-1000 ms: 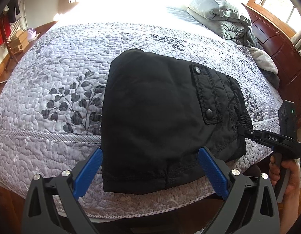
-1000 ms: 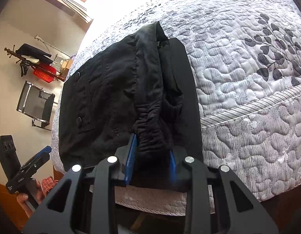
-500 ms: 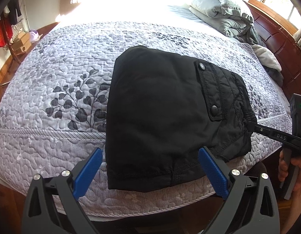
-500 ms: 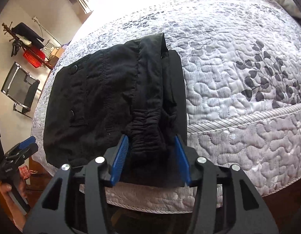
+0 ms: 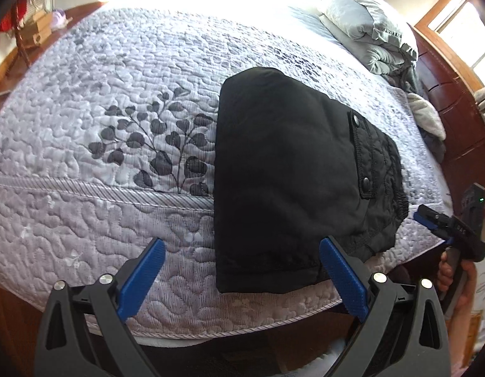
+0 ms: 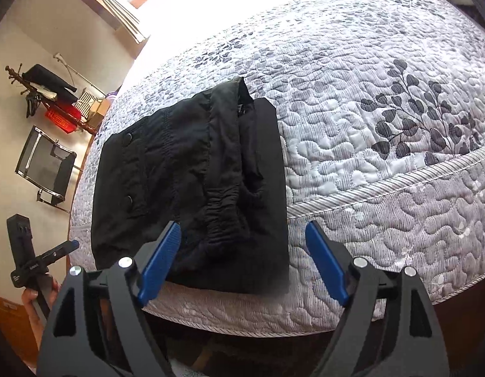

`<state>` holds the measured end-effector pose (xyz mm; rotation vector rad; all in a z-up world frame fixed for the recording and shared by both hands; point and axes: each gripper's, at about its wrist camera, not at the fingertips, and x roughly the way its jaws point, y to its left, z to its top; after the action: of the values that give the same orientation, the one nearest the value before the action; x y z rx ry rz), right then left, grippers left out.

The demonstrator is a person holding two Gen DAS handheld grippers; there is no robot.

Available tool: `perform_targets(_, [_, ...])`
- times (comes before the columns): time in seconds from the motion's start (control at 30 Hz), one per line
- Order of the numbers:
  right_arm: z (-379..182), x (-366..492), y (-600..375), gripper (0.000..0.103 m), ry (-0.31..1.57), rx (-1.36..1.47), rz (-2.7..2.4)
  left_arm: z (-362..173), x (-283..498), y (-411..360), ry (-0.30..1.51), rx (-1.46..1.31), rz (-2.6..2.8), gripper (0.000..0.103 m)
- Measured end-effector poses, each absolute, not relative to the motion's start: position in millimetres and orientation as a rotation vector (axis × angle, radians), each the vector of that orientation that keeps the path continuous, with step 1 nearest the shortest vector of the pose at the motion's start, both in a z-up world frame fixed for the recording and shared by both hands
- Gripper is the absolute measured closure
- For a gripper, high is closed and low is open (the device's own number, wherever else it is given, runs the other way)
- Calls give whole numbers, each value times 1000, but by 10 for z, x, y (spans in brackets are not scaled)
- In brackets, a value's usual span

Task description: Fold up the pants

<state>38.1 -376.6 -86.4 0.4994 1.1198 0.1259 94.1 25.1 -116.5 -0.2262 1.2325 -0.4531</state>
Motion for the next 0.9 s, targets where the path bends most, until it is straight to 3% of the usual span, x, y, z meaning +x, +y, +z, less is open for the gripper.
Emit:
perform_targets(0.43, [-1441, 549, -3881, 19, 1222, 739, 235, -1951, 1432, 259, 1450, -482, -627, 4])
perform_targets(0.9, [-1722, 714, -3980, 15, 1241, 892, 377, -2190, 1578, -36, 1561, -658, -827, 4])
